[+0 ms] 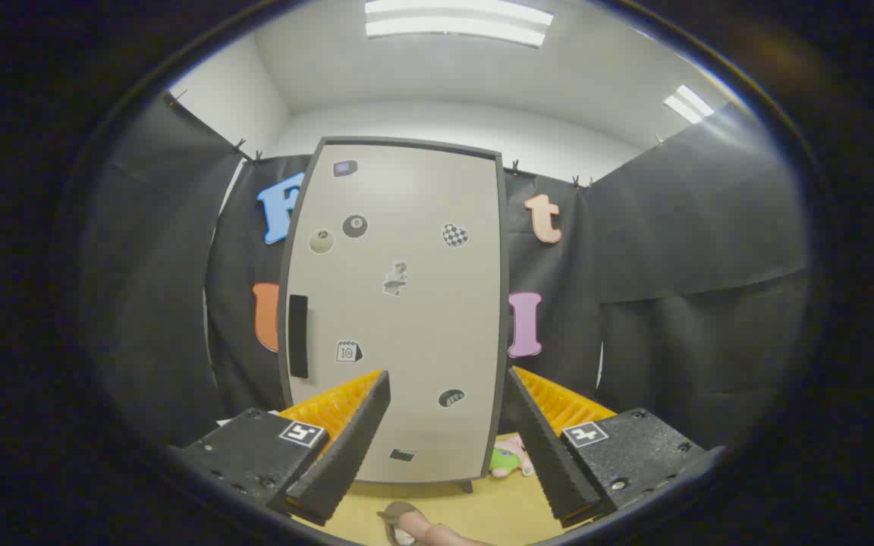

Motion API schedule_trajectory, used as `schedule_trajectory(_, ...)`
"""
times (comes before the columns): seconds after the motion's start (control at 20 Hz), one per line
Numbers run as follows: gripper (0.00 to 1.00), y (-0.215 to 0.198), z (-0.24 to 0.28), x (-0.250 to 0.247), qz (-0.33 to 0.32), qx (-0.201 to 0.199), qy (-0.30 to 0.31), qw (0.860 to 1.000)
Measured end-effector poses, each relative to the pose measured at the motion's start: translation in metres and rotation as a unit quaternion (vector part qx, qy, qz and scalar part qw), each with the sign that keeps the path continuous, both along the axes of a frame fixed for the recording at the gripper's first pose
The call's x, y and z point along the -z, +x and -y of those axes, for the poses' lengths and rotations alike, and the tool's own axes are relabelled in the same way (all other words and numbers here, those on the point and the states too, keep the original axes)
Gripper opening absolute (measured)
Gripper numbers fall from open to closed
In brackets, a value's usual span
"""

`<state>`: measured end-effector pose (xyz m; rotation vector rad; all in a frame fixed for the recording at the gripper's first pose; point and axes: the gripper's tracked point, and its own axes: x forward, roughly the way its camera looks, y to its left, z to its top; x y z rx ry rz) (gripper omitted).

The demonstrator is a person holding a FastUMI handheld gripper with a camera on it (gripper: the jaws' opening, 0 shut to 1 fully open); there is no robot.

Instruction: Open the shoe cabinet door, grab the shoes and put them into the shoe cabinet, then close the shoe cabinet door.

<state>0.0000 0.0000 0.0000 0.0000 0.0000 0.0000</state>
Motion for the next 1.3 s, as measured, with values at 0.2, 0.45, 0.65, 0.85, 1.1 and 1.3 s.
schedule_trajectory(0.2, 0.99, -0.009, 0.008, -0.004, 0.005, -0.003, -0.006, 1.0)
schedule_trajectory(0.45, 0.99, -0.013, 0.011, -0.007, 0.006, -0.005, 0.0, 1.0)
schedule_trajectory(0.65, 0.99, -0.014, 0.007, -0.007, 0.004, -0.007, -0.004, 1.0)
schedule_trajectory(0.85, 0.99, -0.016, 0.001, -0.005, 0.003, -0.014, -0.009, 1.0)
schedule_trajectory(1.1, 0.99, -0.014, -0.001, -0.005, 0.001, -0.013, -0.008, 1.0)
schedule_trajectory(1.3, 0.99, -0.012, -0.007, -0.009, 0.002, -0.015, -0.011, 1.0)
